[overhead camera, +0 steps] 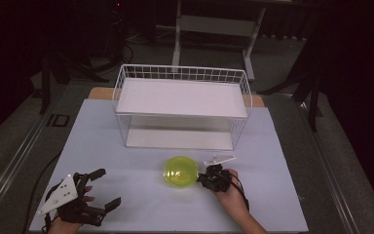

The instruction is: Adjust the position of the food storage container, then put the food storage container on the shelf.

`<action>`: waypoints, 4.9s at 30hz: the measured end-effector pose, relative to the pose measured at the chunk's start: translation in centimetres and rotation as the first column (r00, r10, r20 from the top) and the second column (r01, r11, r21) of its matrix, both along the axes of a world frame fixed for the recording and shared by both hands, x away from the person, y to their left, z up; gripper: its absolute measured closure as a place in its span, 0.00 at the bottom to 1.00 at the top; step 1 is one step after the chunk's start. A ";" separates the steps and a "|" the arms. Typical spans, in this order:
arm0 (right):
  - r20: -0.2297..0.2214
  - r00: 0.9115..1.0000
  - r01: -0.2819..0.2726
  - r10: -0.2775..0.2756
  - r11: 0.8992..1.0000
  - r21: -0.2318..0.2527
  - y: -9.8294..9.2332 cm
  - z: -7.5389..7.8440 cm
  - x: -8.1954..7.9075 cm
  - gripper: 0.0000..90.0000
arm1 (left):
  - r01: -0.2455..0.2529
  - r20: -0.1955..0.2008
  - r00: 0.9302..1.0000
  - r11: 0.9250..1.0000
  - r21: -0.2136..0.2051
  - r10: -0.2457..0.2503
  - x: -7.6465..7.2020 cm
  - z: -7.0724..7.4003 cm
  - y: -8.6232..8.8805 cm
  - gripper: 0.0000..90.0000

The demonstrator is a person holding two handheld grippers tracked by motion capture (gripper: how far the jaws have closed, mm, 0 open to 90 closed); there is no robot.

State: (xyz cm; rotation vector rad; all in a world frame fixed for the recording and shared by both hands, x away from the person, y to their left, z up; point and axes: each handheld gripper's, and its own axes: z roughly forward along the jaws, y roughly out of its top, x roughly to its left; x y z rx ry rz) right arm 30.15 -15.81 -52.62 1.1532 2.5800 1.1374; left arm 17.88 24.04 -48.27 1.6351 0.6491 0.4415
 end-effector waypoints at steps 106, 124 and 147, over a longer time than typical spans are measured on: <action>0.317 0.948 -0.091 0.038 0.984 0.153 0.6 7.6 -0.6 0.15 | 0.109 -0.256 0.962 0.993 0.037 -0.096 8.5 3.2 -7.4 0.01; 0.049 0.997 0.043 -0.056 0.973 0.229 1.3 4.0 1.6 0.28 | 0.009 -0.511 0.859 1.000 0.018 0.001 10.5 -1.4 -9.1 0.26; -0.113 0.993 0.065 -0.039 0.971 0.230 1.7 2.7 1.1 0.78 | 0.032 -0.637 0.769 0.999 -0.034 -0.046 10.7 -3.2 -8.8 0.75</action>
